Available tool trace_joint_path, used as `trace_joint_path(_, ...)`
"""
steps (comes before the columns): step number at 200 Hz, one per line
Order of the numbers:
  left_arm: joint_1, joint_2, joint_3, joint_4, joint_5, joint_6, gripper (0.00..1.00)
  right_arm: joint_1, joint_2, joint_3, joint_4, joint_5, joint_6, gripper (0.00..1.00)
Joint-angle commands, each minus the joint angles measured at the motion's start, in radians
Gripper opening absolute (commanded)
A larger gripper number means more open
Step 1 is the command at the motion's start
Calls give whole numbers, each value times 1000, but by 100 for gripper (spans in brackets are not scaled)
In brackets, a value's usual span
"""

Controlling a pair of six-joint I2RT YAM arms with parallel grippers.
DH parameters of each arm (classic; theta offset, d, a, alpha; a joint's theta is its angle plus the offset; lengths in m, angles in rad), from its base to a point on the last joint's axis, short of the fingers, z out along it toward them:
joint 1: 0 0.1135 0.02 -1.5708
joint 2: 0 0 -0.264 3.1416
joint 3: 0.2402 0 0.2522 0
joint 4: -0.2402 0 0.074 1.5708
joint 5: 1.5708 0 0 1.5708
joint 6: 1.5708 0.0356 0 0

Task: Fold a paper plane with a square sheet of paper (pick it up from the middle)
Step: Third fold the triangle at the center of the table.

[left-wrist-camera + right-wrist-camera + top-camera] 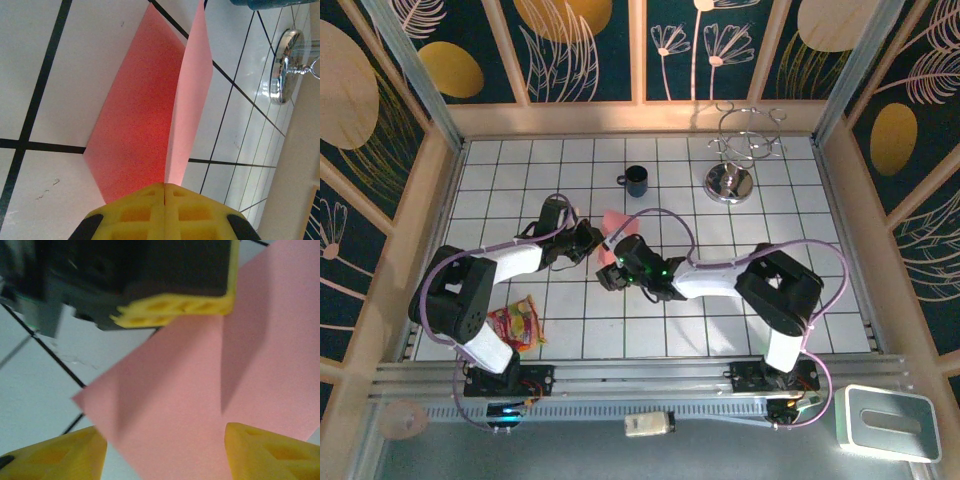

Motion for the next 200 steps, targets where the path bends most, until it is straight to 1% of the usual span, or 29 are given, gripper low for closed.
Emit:
trace_joint_path(1, 6, 14, 13, 20, 2, -15, 0, 5, 29, 29, 41, 103, -50, 64)
trace_joint_path(20, 6, 17, 15, 15, -1, -13, 0, 3, 15, 22, 62, 151, -62, 62)
trace_joint_path(39, 7, 21, 20, 9, -4, -8, 0, -2, -30, -10, 101, 171, -67, 60)
trace_joint_path(60, 6, 29, 21, 10, -2, -7, 0, -9, -73, -46, 137, 162, -75, 58)
trace_joint_path(95, 6, 41, 26, 9, -1, -5, 0, -10, -67, -40, 130, 122, -93, 53)
trace_joint_path(149, 7, 40, 29, 5, -1, -3, 0, -10, -36, -13, 106, 85, -100, 38)
trace_joint_path(180, 6, 38, 30, 5, 0, -3, 0, -10, -25, -4, 93, 61, -105, 31)
trace_joint_path(200, 7, 34, 31, 4, -1, -5, 0, -11, -21, 1, 84, 49, -105, 23)
